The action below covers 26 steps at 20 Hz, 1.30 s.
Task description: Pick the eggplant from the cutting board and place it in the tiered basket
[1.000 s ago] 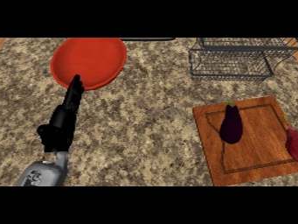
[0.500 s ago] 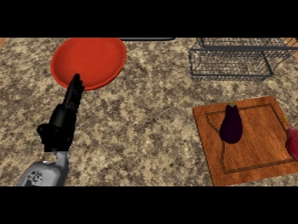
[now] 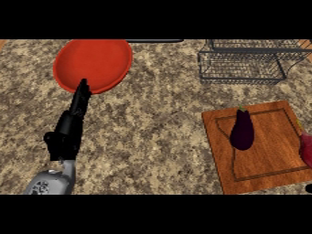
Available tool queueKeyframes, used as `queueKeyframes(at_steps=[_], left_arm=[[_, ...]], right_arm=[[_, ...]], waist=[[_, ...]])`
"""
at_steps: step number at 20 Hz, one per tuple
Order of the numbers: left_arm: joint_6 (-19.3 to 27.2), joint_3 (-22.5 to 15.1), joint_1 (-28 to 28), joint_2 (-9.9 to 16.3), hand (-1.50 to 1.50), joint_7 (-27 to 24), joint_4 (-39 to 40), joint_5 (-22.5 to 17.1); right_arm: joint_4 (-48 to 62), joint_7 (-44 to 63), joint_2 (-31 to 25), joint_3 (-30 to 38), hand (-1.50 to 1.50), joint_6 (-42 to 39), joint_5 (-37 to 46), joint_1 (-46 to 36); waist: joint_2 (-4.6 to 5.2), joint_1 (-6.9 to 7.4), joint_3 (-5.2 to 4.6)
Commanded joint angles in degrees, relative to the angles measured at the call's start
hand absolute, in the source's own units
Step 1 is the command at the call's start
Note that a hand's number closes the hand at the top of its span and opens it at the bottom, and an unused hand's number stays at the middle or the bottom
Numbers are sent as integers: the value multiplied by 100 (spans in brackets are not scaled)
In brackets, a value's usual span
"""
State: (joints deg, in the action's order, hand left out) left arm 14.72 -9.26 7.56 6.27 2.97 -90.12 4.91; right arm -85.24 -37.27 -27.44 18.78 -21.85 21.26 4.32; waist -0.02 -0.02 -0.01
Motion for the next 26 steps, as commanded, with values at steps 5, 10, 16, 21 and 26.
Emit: queueKeyframes(at_steps=[5,10,16,21,26], left_arm=[[-309,500,307,87,0,-37,217,-67],[-136,85,-20,-249,0,171,-63,301],[-211,217,-107,-366,0,-82,-48,346],[-141,196,-62,-465,0,-242,67,545],[-414,581,175,-343,0,-307,384,341]], right_arm=[[604,-63,370,-173,-150,227,388,-227],[563,125,248,-236,-150,-240,291,-516],[1031,-556,234,-162,-150,-96,386,-440],[1591,-672,494,-462,-150,338,693,-872],[1197,-262,563,-513,-150,50,581,-850]], waist=[[4,-4,1],[-3,2,1],[-1,-6,1],[2,3,1],[3,-5,1]])
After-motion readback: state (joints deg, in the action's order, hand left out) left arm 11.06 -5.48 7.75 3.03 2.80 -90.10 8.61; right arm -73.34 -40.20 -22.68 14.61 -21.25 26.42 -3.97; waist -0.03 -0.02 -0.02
